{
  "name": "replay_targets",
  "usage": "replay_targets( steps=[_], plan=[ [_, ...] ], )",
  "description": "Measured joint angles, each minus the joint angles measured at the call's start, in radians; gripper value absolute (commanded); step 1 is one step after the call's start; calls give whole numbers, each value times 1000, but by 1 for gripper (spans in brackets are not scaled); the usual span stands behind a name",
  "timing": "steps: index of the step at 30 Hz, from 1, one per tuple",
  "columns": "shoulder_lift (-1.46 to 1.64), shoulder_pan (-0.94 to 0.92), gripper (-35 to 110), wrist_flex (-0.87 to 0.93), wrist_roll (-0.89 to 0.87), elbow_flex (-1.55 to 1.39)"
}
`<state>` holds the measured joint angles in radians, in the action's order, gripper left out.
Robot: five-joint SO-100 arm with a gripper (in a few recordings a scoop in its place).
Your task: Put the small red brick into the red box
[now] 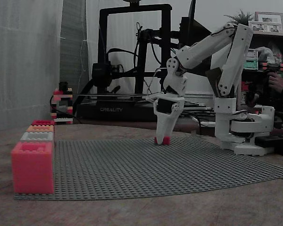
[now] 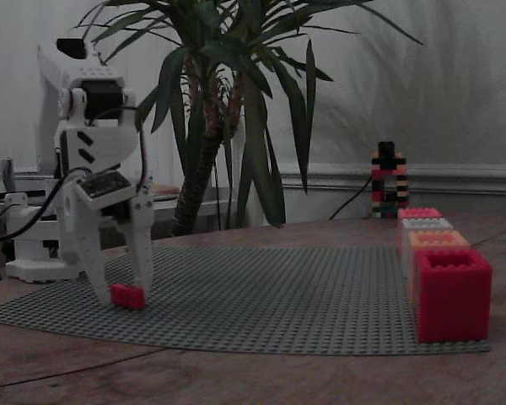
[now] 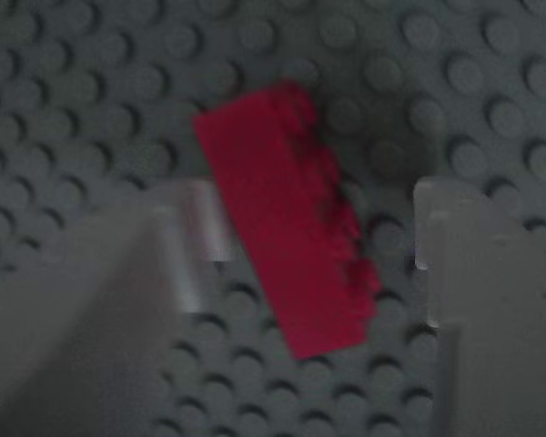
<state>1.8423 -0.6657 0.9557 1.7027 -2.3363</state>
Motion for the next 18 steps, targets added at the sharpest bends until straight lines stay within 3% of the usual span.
replay_targets(
  steps=[9, 18],
  plan=[
    [-2, 52, 0, -38, -160, 2],
    [-28, 183, 2, -55, -741, 318]
  ],
)
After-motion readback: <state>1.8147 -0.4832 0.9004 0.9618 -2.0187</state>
